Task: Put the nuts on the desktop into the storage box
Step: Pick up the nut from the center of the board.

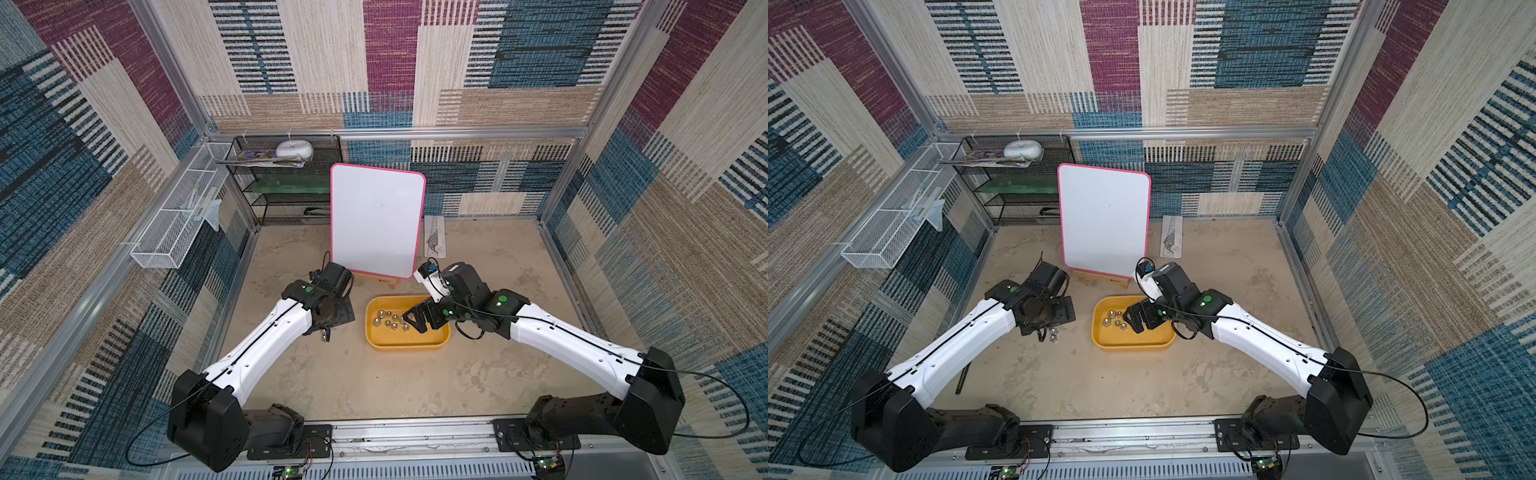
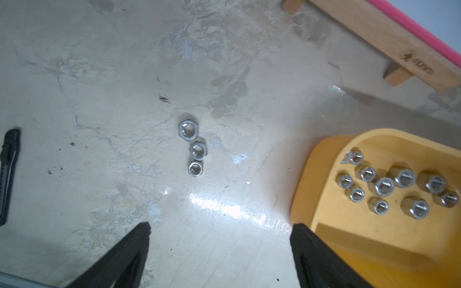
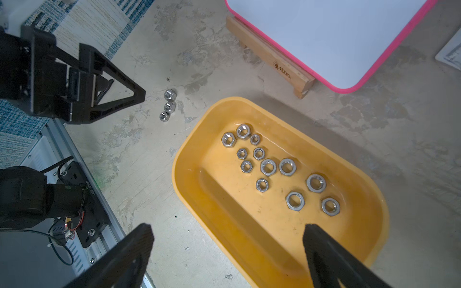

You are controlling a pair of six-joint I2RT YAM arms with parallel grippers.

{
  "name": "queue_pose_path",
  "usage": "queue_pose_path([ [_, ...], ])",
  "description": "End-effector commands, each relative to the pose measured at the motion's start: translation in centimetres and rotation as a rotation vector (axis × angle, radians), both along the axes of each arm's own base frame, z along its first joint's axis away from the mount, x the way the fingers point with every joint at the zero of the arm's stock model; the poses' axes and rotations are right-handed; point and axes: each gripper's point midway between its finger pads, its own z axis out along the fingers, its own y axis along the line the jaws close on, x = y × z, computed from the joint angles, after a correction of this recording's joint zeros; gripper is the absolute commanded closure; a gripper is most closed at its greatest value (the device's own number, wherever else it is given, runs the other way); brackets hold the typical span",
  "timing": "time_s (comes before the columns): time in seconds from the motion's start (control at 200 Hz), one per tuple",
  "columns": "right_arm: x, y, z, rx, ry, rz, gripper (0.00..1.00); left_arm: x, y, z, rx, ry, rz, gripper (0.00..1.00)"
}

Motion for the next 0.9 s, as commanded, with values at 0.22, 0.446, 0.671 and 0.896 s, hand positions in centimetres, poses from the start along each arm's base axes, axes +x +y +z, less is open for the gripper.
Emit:
queue_pose_path([
  [0.22, 0.3, 0.7, 0.4, 0.001, -0.008, 0.026, 0.01, -1.8, 4.7, -2.9, 0.019, 0.09, 0.13, 0.11],
  [0.446, 0.0, 0.2, 0.6, 0.008, -0.014, 0.013, 0.01, -1.2, 5.3, -5.6, -0.008, 0.175, 0.161, 0.21],
  [0.671, 0.0, -0.2, 0.6, 0.002, -0.014, -0.002, 0.01, 1.7, 3.9, -7.4, -0.051, 0.202, 0.13, 0.29],
  [0.896, -0.2, -0.7, 0.4, -0.01, -0.009, -0.02, 0.01, 3.2, 4.1, -9.2, -0.003, 0.256, 0.058, 0.34],
])
